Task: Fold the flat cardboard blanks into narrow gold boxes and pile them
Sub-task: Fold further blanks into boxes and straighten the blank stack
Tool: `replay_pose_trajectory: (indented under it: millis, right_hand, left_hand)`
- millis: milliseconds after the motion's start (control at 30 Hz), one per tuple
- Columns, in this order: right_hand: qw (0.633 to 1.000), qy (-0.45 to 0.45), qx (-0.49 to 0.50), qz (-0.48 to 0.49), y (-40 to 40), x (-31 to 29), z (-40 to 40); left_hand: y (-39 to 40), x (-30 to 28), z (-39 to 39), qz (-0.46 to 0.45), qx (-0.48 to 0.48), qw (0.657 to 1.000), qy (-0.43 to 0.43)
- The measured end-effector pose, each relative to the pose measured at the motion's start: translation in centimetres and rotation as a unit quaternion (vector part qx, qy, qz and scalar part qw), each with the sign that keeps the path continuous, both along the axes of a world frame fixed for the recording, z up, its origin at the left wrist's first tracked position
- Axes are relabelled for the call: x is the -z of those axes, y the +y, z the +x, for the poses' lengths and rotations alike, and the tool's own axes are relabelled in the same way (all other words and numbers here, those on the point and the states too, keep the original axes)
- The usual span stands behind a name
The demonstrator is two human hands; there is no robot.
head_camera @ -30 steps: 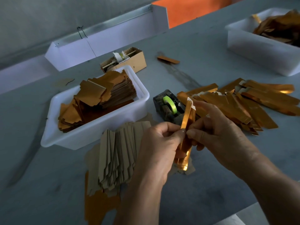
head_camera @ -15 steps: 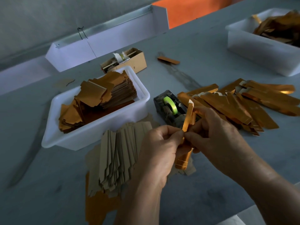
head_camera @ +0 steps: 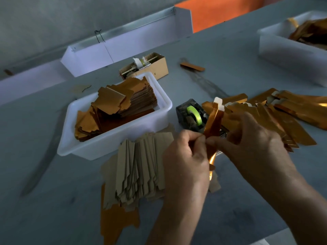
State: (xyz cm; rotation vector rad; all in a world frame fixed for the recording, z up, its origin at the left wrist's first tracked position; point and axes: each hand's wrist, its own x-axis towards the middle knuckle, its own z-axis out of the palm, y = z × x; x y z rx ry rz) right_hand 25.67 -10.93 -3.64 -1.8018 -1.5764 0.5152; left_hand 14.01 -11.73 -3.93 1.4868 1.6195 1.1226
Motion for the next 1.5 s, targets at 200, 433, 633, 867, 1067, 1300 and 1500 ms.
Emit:
replay_pose_trajectory:
  millis: [200,433,633,867,1067,1300,1500]
  right_hand:
    - [0.940,0.336,-0.050,-0.043,0.1,2.1,-1.2]
    - [0.945,0.328,0.003,-0.006,2.8,1.3,0.8]
    - [0.966,0.241,-0.087,-0.039,1.0,0.4,-1.7]
    - [0.899,0.402,-0.157,-0.070,0.3,0.8,-2.5]
    - [0.789,0.527,-0.287,-0.131,0.5,1.4,-1.3]
    - [0.800,0.489,-0.323,-0.129,0.5,1.5,0.0]
    - [0.913,0.389,-0.095,-0.080,1.6,0.6,1.4]
  left_hand:
    - [-0.2,-0.7,-0.7,-0.038,0.026,0.998,0.034]
    - [0.2,-1.7,-5.9,0.013,-0.114,0.956,0.272]
    - [0.1,-1.7,-7.2,-0.098,-0.061,0.987,-0.114]
    - [0.2,-2.2,-5.4,-0.097,0.042,0.970,-0.219]
    - [0.8,-2.1,-6.4,-0.269,0.157,0.841,-0.442]
    - [0.7,-1.6,-5.7,-0.286,0.186,0.832,-0.438]
    - [0.1,-2.3,-6.8,-0.085,-0.104,0.989,0.056]
